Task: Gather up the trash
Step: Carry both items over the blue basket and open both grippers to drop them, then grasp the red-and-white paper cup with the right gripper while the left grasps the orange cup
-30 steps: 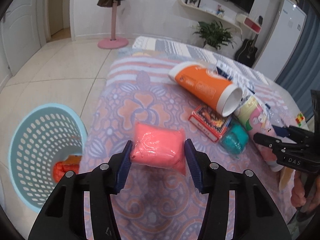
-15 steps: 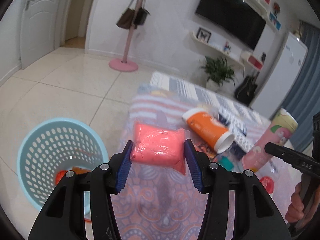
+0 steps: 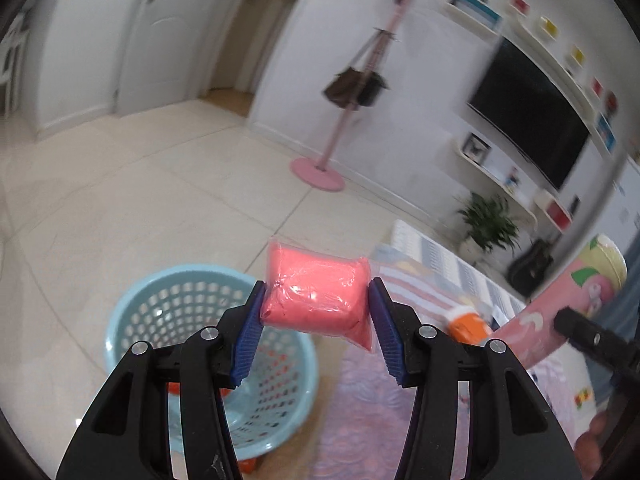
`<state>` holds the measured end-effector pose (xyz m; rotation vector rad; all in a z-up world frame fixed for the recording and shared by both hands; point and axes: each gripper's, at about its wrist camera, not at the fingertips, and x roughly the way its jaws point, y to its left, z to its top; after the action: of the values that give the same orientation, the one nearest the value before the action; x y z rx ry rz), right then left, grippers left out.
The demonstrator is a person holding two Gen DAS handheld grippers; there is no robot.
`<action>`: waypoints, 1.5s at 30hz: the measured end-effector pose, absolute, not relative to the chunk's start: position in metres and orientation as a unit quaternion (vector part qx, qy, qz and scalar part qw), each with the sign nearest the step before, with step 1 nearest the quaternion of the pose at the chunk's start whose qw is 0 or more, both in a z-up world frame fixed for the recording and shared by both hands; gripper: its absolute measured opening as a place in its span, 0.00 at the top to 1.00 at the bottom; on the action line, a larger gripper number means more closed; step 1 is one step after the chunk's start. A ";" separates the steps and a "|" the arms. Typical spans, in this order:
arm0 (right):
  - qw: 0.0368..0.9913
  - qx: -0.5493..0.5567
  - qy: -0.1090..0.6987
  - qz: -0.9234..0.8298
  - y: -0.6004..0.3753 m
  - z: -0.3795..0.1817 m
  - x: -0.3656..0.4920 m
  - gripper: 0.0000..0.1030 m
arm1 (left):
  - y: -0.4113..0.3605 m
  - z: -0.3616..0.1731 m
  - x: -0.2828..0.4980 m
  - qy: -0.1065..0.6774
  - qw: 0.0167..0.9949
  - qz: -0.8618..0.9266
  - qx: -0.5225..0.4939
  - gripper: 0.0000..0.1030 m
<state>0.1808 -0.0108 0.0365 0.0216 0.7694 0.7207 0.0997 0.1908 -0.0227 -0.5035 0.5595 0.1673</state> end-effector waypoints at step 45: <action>0.781 -0.031 0.505 0.366 0.114 -0.103 0.196 0.40 | 0.224 -0.011 0.071 0.277 0.911 0.221 -0.213 0.31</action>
<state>0.1956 0.1137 -0.1027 -0.0660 1.0901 0.7899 0.0710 0.2244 -0.0108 -0.4385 0.5702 0.4561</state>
